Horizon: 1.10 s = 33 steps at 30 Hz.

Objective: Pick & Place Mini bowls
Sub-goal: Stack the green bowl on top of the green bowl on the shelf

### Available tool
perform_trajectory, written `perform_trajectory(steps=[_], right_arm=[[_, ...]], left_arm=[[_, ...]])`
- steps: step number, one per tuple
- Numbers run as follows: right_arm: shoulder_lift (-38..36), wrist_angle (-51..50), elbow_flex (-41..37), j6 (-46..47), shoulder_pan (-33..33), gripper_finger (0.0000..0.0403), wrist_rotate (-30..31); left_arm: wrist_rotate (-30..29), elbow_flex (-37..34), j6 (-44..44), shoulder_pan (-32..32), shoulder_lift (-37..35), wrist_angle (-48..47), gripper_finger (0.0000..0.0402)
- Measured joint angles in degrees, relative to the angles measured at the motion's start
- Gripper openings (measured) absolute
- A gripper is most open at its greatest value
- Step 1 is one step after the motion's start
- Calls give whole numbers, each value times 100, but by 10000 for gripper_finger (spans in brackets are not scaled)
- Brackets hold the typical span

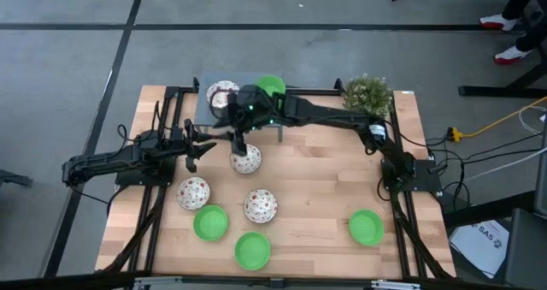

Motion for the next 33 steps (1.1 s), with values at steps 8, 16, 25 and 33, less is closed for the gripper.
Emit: perform_trajectory(steps=[8,16,25,33], right_arm=[[0,-105,0,-221,738,158,752],[7,-570,0,65,1764,158,1972],[162,-868,-76,1418,2684,158,2787],[446,-1016,-76,2947,2935,158,2728]], left_arm=[[0,0,1,-1,1,-1,125],[0,0,1,-1,1,0,125],[0,0,1,0,-1,0,125],[-1,0,1,-2,0,-1,125]])
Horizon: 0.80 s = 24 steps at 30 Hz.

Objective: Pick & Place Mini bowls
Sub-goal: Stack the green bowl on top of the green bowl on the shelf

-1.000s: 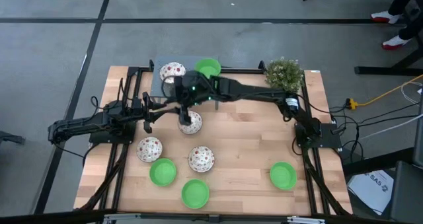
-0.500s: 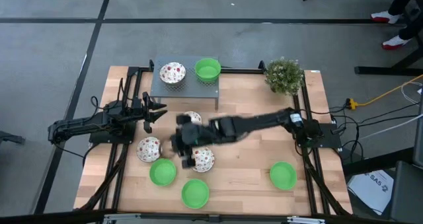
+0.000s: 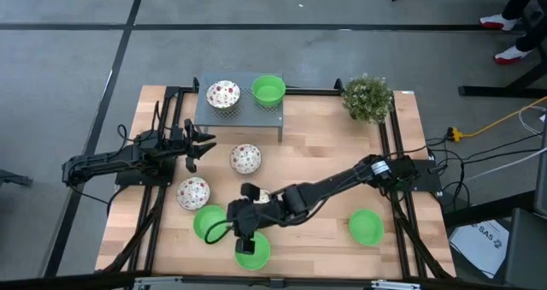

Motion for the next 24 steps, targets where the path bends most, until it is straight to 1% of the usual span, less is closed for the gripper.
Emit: perform_trajectory(steps=[2,5,8,10,13,19,24], right_arm=[[78,-123,0,375,13,158,-101],[204,-380,0,708,33,158,-527],[289,-773,0,727,109,158,-1021],[337,-1085,0,715,199,158,-1236],[378,-1475,-2,709,348,158,-1292],[383,-1559,-2,679,631,158,-1290],[384,-1559,-2,215,790,158,-1289]], left_arm=[[1,0,0,1,0,-6,125],[1,0,1,0,1,-4,125],[1,0,0,2,1,-4,125],[1,1,0,0,0,-4,125],[1,0,1,1,1,-2,125],[1,0,0,1,0,-2,125],[1,0,-2,0,1,-2,125]])
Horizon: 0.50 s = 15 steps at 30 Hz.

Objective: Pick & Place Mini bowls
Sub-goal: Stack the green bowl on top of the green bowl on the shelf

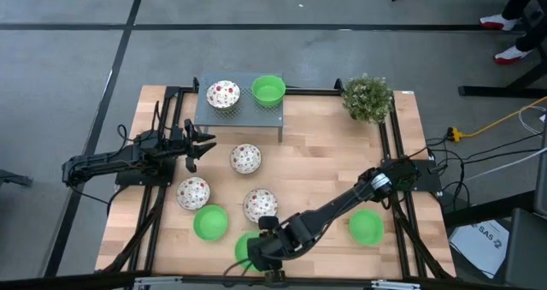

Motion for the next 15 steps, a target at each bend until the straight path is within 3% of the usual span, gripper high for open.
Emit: perform_trajectory(steps=[15], right_arm=[[94,3,4,-3033,370,158,2]], left_arm=[[-1,0,1,1,-2,0,125]])
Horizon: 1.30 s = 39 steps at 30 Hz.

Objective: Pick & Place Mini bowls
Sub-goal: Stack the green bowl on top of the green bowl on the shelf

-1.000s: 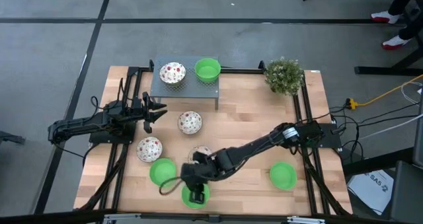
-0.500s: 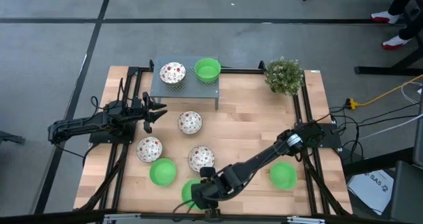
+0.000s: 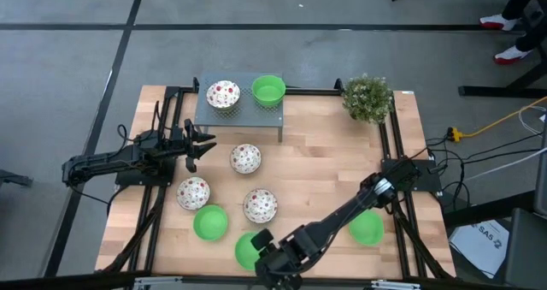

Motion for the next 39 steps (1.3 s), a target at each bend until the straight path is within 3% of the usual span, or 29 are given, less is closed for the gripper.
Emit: perform_trajectory(steps=[10,21,25,31,39], right_arm=[[484,258,-2,-311,59,158,384],[995,363,-2,-381,-20,156,409],[1000,362,-2,-64,-30,119,422],[1000,307,-2,68,-23,14,314],[965,259,113,585,-35,7,-174]], left_arm=[[1,0,1,1,2,0,125],[1,0,-1,-1,0,0,125],[1,0,-1,-1,2,0,125],[1,0,1,1,2,0,125],[1,0,1,1,2,1,125]])
